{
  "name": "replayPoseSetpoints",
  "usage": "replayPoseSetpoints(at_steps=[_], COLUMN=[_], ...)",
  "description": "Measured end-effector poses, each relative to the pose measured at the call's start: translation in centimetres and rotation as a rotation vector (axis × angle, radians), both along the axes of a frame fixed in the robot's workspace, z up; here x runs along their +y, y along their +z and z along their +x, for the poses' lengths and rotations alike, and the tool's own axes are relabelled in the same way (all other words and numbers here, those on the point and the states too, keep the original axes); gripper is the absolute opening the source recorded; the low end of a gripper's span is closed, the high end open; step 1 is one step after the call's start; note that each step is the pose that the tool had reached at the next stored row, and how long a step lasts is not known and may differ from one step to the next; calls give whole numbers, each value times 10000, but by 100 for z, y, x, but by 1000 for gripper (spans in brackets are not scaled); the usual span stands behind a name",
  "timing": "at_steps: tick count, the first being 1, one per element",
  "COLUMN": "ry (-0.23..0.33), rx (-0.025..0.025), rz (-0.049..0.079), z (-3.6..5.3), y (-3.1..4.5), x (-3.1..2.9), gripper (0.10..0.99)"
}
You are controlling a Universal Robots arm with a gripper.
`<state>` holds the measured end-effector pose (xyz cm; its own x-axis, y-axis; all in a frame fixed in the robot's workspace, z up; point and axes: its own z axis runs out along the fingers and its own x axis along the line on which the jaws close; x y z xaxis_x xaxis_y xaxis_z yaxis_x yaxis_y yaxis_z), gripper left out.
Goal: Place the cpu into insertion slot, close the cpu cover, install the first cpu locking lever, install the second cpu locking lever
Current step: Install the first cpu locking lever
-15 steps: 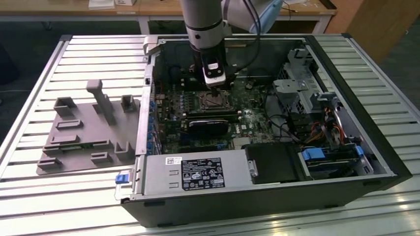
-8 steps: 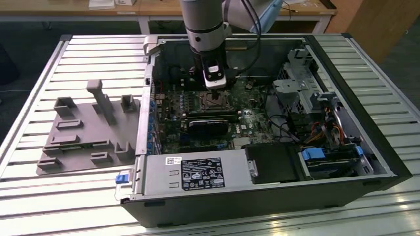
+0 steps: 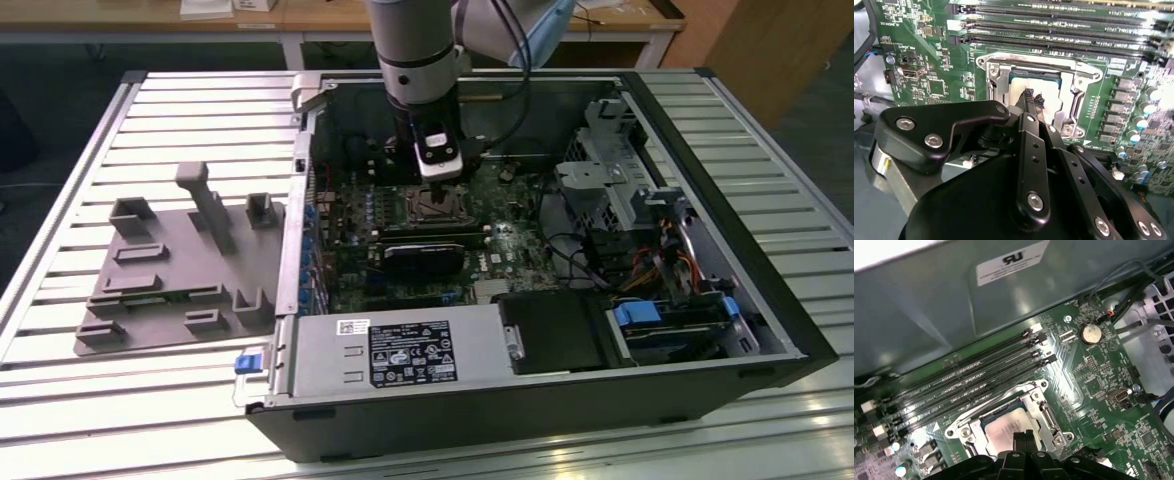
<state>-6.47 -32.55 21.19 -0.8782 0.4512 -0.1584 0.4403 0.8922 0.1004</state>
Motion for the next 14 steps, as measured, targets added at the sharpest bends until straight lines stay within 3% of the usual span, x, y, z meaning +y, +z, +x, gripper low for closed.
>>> replayPoseSetpoints(at_steps=[4,8,11,14], ry=[468,1469,1668,1677], rx=[30,26,72,83], rz=[-210,-220,-229,-229], z=[0,0,7,8], y=[0,-4,-5,-5], x=[0,0,0,0], gripper=[102,102,102,102])
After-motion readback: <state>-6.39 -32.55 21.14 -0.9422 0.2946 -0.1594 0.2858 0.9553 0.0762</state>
